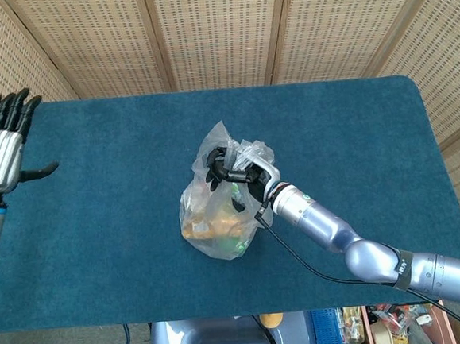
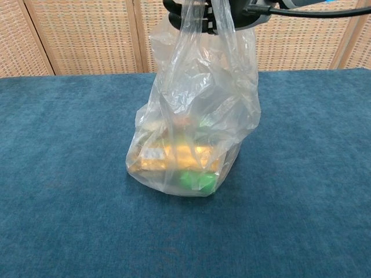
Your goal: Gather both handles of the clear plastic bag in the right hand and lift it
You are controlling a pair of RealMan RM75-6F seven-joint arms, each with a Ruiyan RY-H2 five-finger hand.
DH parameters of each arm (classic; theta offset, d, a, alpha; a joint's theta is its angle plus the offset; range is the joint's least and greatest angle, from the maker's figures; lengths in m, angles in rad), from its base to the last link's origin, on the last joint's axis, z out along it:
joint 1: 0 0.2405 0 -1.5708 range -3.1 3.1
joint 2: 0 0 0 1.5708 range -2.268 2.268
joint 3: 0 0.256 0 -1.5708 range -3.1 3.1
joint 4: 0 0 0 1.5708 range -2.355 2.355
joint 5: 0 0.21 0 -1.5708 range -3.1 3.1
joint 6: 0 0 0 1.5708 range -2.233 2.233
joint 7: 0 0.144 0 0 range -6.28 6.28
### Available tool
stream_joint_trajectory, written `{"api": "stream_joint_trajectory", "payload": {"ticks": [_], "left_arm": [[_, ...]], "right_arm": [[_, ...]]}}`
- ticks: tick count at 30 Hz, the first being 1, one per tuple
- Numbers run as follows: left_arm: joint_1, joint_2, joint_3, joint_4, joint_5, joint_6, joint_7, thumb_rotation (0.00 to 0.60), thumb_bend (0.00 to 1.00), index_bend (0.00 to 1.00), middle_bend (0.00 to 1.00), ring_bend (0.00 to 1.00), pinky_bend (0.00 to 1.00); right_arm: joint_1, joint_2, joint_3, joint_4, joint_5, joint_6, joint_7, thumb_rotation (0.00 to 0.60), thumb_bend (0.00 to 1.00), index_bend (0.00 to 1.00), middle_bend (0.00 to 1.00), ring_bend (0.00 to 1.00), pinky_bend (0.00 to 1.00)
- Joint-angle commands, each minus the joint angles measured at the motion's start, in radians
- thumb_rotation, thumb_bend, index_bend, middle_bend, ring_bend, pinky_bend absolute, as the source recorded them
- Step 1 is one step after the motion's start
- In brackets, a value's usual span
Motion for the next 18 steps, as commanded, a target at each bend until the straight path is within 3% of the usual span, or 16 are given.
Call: {"api": "stream_joint_trajectory", "payload": {"ticks": [1,2,6,7,18], "left_arm": [[0.077,0.025,0.026,-0.053,-0.043,0.044,-0.009,0.6,0.04,0.0,0.0,0.0,0.0],[0.094,0.025,0.03,-0.061,-0.045,0.056,-0.016,0.6,0.04,0.0,0.0,0.0,0.0],[0.163,0.011,0.052,-0.074,-0.034,0.116,-0.049,0.6,0.05,0.0,0.0,0.0,0.0],[0.18,0.006,0.057,-0.074,-0.026,0.132,-0.062,0.6,0.05,0.0,0.0,0.0,0.0],[0.325,-0.043,0.086,-0.049,0.024,0.25,-0.176,0.6,0.09,0.0,0.0,0.0,0.0]], "right_arm": [[0.011,0.007,-0.003,-0.005,0.01,0.012,-0.01,0.6,0.51,0.57,0.75,0.56,0.61],[0.016,0.01,-0.005,-0.007,0.013,0.02,-0.016,0.6,0.53,0.58,0.76,0.57,0.63],[0.042,0.021,-0.018,-0.017,0.027,0.048,-0.046,0.6,0.94,0.59,0.77,0.61,0.71],[0.048,0.025,-0.021,-0.021,0.033,0.052,-0.052,0.6,0.99,0.6,0.78,0.62,0.72],[0.112,0.075,-0.068,-0.035,0.087,0.075,-0.13,0.6,1.0,0.68,0.83,0.69,0.86]]}}
